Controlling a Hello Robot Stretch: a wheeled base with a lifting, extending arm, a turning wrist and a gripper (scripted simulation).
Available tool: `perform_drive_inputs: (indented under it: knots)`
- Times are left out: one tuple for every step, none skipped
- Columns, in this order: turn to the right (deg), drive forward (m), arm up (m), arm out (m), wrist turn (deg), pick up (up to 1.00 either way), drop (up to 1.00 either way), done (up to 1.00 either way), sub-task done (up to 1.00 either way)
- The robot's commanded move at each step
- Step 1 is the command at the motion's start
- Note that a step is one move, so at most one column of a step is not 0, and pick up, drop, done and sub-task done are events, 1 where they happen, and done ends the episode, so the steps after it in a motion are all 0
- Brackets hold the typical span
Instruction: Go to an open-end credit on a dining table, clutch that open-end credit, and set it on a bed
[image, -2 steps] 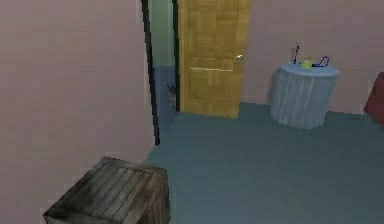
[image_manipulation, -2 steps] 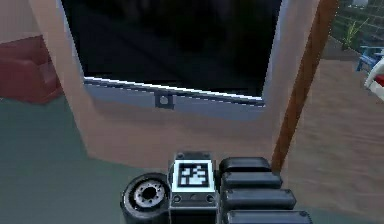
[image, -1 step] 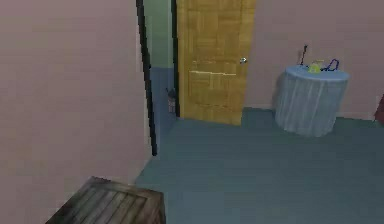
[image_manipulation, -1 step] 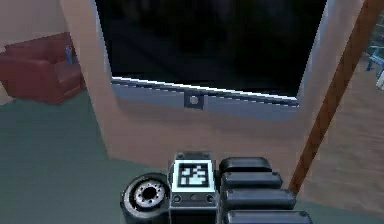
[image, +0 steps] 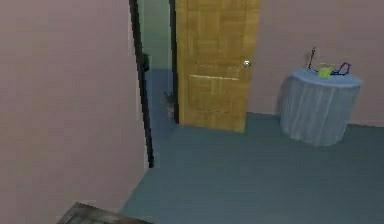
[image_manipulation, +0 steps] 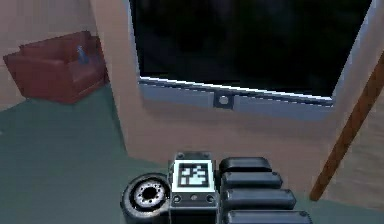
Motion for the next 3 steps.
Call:
perform_drive_inputs:
  knots:
    - [45.0, 0.00, 0.00, 0.00, 0.0, 0.00, 0.00, 0.00, 0.00]
    - [45.0, 0.00, 0.00, 0.00, 0.0, 0.00, 0.00, 0.00, 0.00]
    - [45.0, 0.00, 0.00, 0.00, 0.0, 0.00, 0.00, 0.00, 0.00]
